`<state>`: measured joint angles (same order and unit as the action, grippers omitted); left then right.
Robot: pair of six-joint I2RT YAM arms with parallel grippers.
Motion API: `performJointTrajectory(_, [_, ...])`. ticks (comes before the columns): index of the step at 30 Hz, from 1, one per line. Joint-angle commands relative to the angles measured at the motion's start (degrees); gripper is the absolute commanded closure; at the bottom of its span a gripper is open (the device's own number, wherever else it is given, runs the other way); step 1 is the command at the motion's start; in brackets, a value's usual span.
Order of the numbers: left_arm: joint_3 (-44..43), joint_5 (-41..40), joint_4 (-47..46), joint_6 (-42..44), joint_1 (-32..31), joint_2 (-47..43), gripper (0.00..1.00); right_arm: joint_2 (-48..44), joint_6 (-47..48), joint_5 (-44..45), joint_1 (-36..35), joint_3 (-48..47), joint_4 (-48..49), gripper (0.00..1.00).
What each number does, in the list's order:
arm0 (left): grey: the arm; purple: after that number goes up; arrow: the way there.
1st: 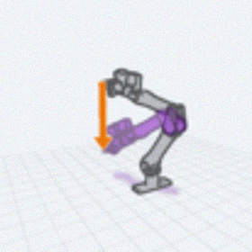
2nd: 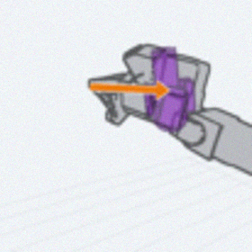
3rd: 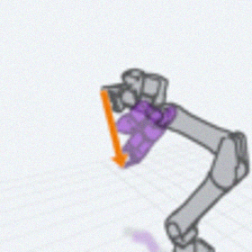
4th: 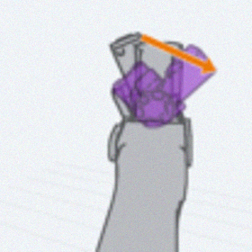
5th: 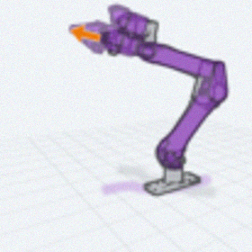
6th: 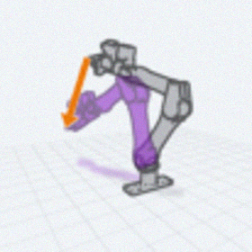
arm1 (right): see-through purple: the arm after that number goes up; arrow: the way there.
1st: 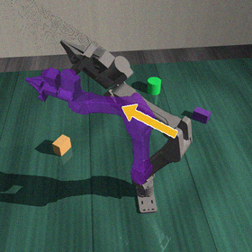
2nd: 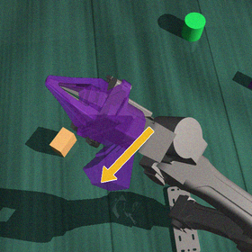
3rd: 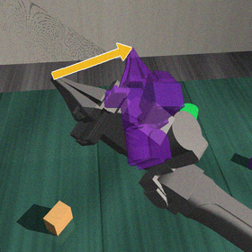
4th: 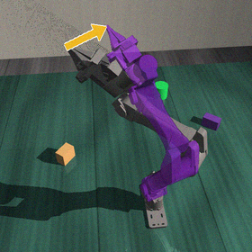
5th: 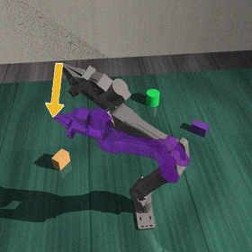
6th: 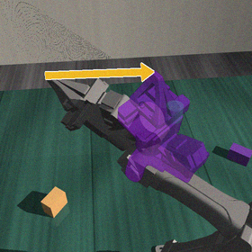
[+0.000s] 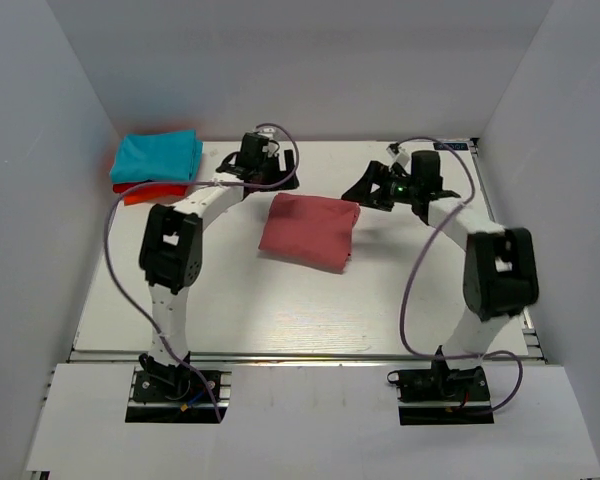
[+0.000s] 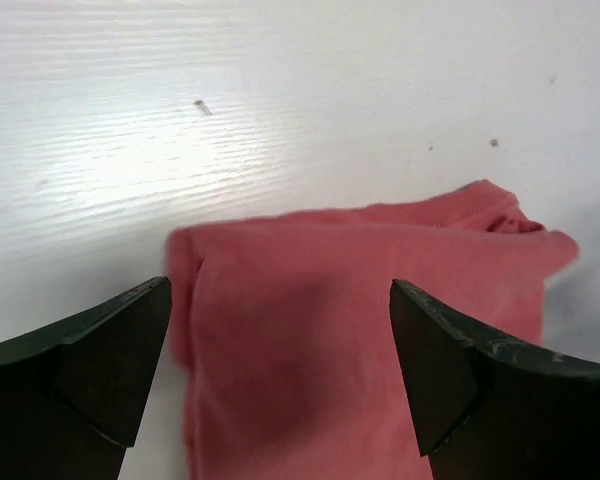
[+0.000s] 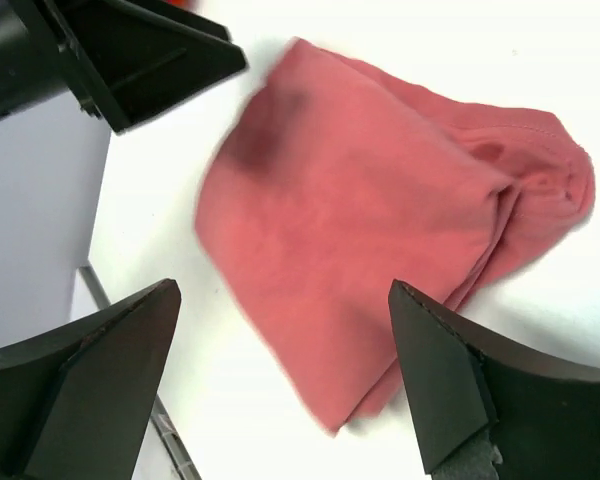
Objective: Fold and stack the t-shirts
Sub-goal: Put the neatly folded tshirt into the corner of the board with the left arm
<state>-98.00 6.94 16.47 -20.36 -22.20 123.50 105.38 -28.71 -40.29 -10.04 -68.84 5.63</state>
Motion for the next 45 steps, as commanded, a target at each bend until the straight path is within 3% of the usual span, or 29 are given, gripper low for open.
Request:
performJointTrajectory(1, [5.24,-6.84,-1.96,2.87,0.57,-15.2,0.0,-11.4,6.73,5.31,-0.5,6.33,-4.48,0.1])
performJointTrajectory(5, [12.2,-8.1,-1.97,5.5,0.57,-21.45,0.0,-19.75,8.23,8.99,-0.77,13.81,-7.38,0.1])
performJointTrajectory(10, [14.14,-3.96,3.92,9.2,0.57,-21.2,0.0,-27.06,10.86,11.81,-0.59,20.32,-12.03,0.1])
performJointTrajectory(15, [20.28,-3.95,1.65,9.72,0.05,-20.58,0.0,-34.7,12.45,13.57,-0.68,24.01,-15.73,0.1])
performJointTrajectory(26, [19.86,-5.18,1.64,9.11,-0.57,-10.49,0.0,-47.1,14.38,14.45,-0.68,28.32,-24.96,0.1])
performJointTrajectory(32, [19.86,-3.51,1.47,9.72,-1.1,-6.97,0.02,-49.22,14.56,16.65,-0.68,28.49,-26.19,0.1])
performJointTrajectory(35, [20.56,-2.9,1.46,10.43,-2.68,-5.82,0.07,-49.31,14.38,17.44,-0.68,28.93,-25.84,0.1])
performJointTrajectory(40, [18.46,-8.6,4.88,11.22,-6.62,-1.69,0.15,-49.83,14.12,18.85,-0.42,29.46,-25.41,0.1])
performJointTrajectory(43, [16.44,-11.42,7.69,9.74,-7.34,2.16,0.33,-50.1,13.86,19.72,-0.59,29.55,-25.23,0.1])
performJointTrajectory(45, [14.68,-11.95,10.07,8.85,-7.86,3.84,0.53,-50.54,14.38,20.6,-0.59,29.46,-25.49,0.1])
